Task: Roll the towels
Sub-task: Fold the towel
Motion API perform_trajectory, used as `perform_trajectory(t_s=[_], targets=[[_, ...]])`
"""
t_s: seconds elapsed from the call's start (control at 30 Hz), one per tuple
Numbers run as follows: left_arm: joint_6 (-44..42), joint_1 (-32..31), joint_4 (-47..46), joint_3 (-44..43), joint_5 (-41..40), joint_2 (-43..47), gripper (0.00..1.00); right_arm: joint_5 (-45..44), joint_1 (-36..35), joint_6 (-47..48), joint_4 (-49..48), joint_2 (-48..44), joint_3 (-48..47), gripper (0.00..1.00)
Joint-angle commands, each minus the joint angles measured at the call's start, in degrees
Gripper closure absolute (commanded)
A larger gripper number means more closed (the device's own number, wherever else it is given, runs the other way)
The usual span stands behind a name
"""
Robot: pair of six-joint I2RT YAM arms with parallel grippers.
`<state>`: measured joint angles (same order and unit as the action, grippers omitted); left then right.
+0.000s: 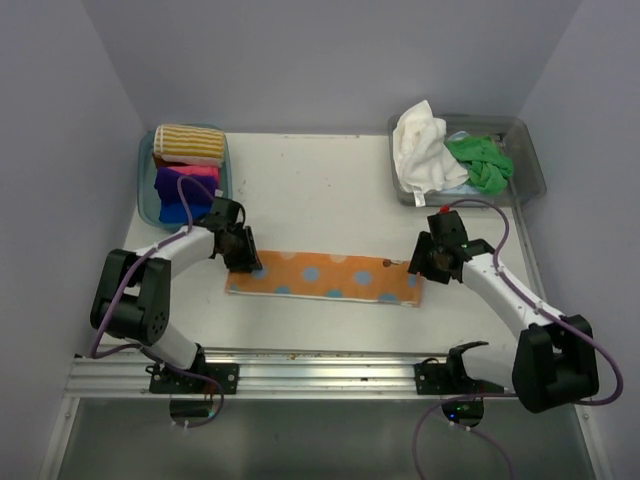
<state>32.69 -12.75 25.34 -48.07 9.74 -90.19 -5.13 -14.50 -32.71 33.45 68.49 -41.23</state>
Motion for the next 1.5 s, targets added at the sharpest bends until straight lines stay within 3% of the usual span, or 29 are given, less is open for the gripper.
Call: perform_trajectory(t_s=[0.0,0.27,0.37,0.4,0.5,0.73,0.93,1.13,1.33,1.47], targets=[[-2.0,0.4,2.0,-1.8,-2.7,-0.1,0.62,-0.9,0.5,3.2,2.5,3.6,-1.9,0.46],[-2.7,0.4,1.6,-1.3,-1.8,0.6,0.62,4.6,0.6,2.8,-6.3,11.6,1.9,0.51],[-3.2,0.4,2.9,-2.0,-3.1,-0.2,0.62,4.4,0.6,2.0,-8.3,12.7,3.3,0.64],[-3.2,0.4,2.8,-2.0,-2.6,-0.2,0.62,3.8,0.6,1.8,-8.3,12.8,3.4,0.77],[-3.2,0.1,2.0,-1.2,-1.3,-0.1,0.62,-0.1,0.8,0.1,-7.0,10.6,3.5,1.0],[-1.4,-5.0,0.9,-1.1,-1.3,-1.2,0.62,-11.7,1.7,-4.6,2.7,-0.9,2.7,1.0],[2.8,-13.8,-1.7,-4.2,0.0,-5.8,0.62,-17.3,1.8,-3.6,8.5,-9.5,-0.6,1.0],[5.8,-22.9,-3.6,-9.5,1.3,-11.0,0.63,-17.6,1.7,1.1,13.5,-11.1,-7.7,1.0],[6.9,-25.8,-5.6,-11.9,3.6,-14.2,0.63,-15.2,0.6,3.3,15.2,-9.6,-13.3,1.0],[6.2,-26.3,-4.1,-13.1,2.5,-13.1,0.63,-18.2,-8.6,2.6,17.8,-7.7,-18.6,1.0]])
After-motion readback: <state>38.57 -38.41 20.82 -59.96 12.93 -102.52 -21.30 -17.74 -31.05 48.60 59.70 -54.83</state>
